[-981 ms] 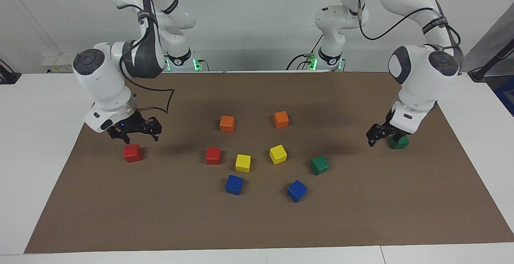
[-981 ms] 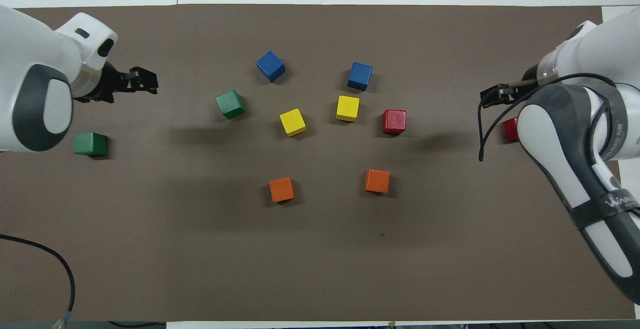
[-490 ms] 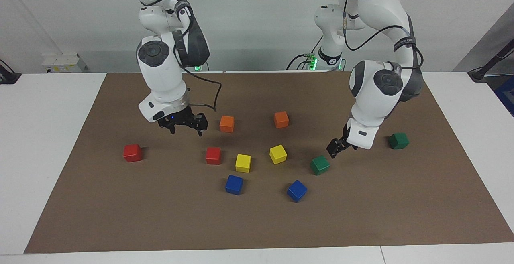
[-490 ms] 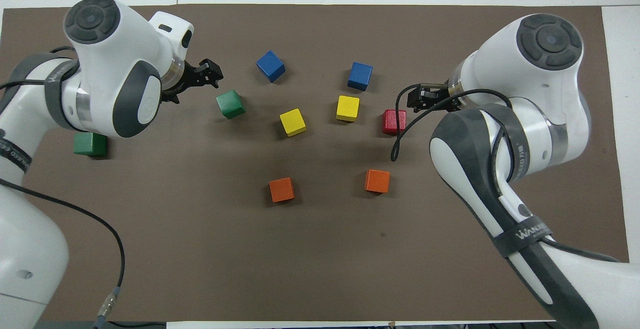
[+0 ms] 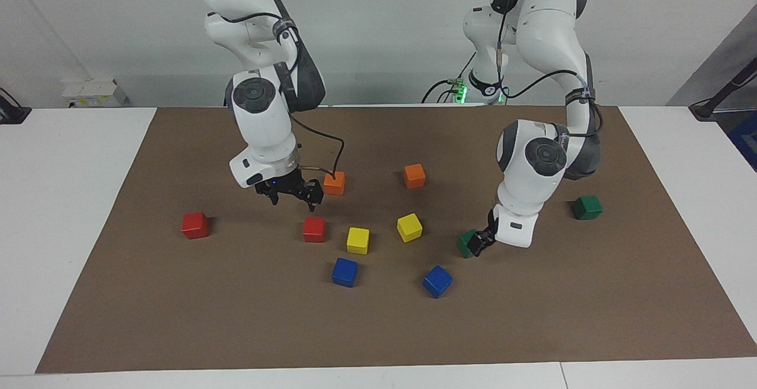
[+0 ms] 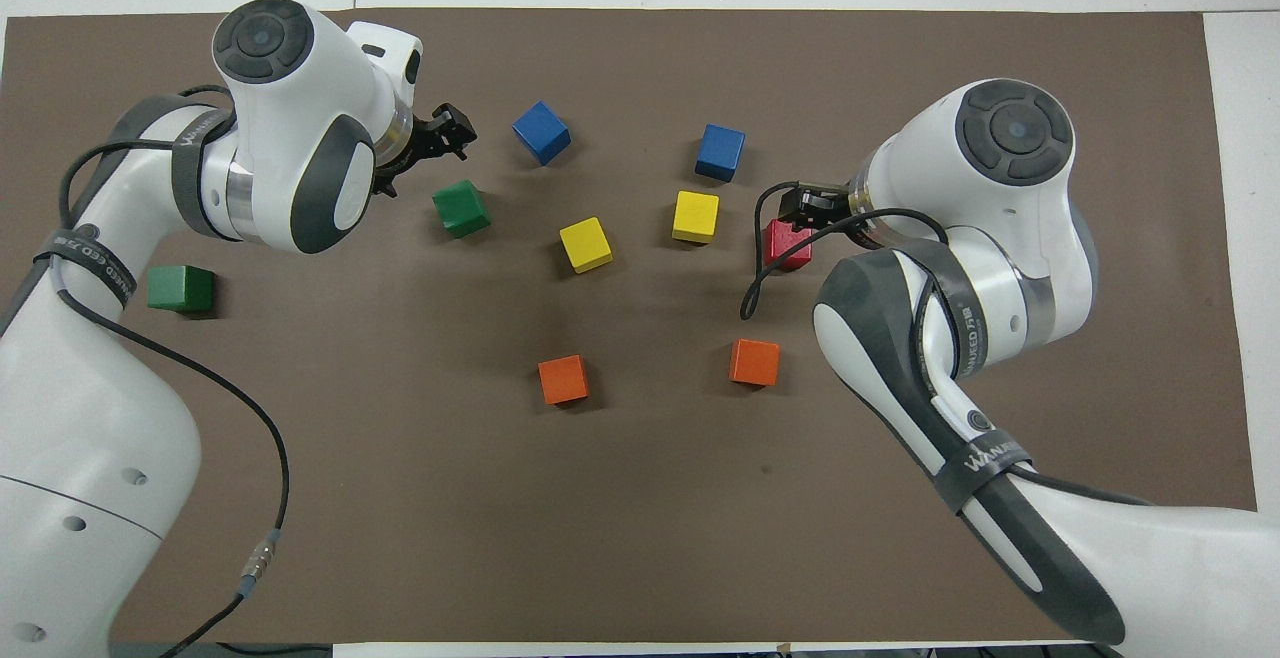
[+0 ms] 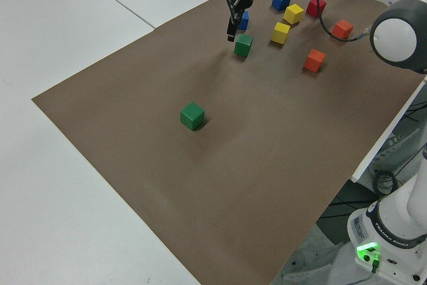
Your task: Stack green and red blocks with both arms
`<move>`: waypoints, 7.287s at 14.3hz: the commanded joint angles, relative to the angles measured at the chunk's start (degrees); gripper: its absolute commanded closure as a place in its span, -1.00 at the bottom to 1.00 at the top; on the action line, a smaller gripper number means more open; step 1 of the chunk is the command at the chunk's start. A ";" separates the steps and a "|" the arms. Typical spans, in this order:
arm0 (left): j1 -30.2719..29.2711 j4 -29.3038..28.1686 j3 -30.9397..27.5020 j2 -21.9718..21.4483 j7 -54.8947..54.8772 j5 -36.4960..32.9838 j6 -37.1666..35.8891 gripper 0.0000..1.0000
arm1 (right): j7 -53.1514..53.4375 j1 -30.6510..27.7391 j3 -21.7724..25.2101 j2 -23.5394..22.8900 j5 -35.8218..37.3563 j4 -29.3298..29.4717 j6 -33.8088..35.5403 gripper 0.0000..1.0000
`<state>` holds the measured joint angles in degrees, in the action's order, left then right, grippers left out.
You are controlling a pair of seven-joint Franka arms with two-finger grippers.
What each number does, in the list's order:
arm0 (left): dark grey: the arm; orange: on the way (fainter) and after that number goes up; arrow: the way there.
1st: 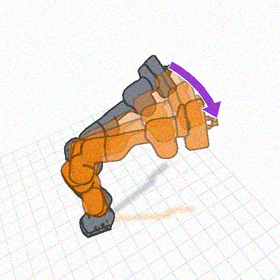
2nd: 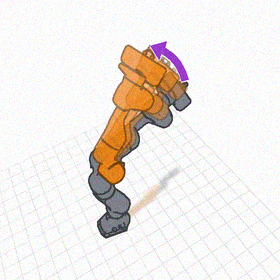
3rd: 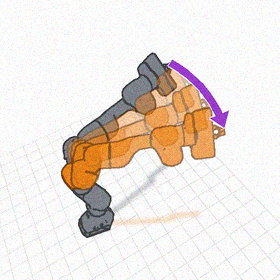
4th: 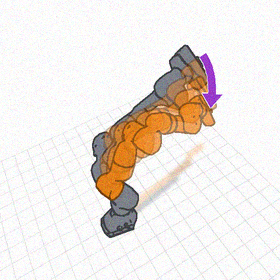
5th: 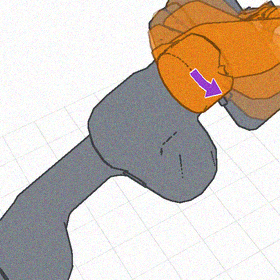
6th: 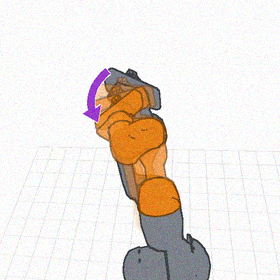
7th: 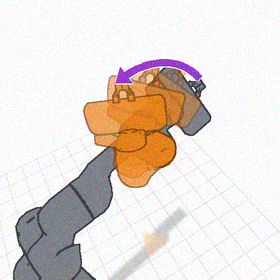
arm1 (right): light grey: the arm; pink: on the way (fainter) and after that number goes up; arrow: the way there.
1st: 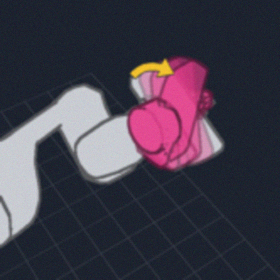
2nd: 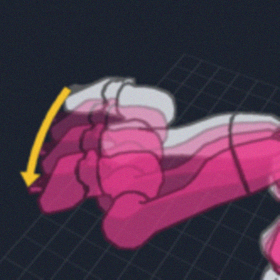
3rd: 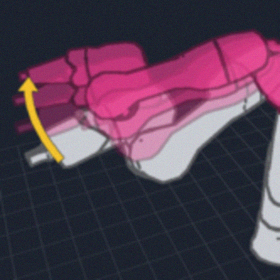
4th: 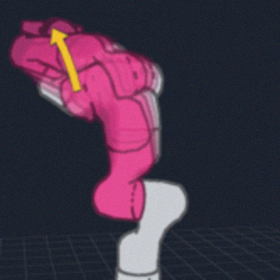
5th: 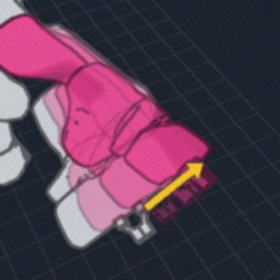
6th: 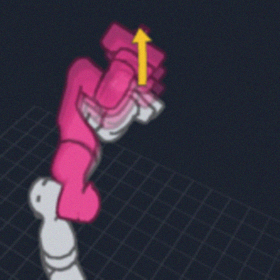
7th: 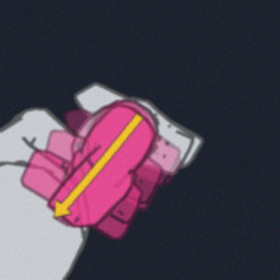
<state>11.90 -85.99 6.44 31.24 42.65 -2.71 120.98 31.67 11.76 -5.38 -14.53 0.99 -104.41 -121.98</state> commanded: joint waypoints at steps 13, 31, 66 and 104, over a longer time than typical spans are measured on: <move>2.16 -5.85 -0.81 0.49 -1.42 -3.97 7.34 -0.78 | -4.33 0.90 0.11 -6.12 0.42 -1.23 -10.99 -1.00; -6.87 -2.77 -0.37 -8.37 -21.94 -2.04 -8.29 1.00 | -5.04 1.86 0.11 -9.90 0.42 -1.23 -12.23 -0.94; -28.60 -30.29 -0.72 -20.95 -65.94 3.06 11.64 1.00 | -47.14 -25.65 0.28 6.09 3.06 -13.98 -9.85 1.00; -18.32 -7.87 0.24 -31.59 -43.71 2.89 -28.69 -1.00 | -47.76 -25.82 0.28 5.74 2.44 -17.49 -15.40 1.00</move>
<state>-7.28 -95.42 7.01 -0.42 -1.86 -0.64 96.17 -16.89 -13.26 -4.61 -9.83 3.70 -120.35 -136.03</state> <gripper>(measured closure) 0.000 0.454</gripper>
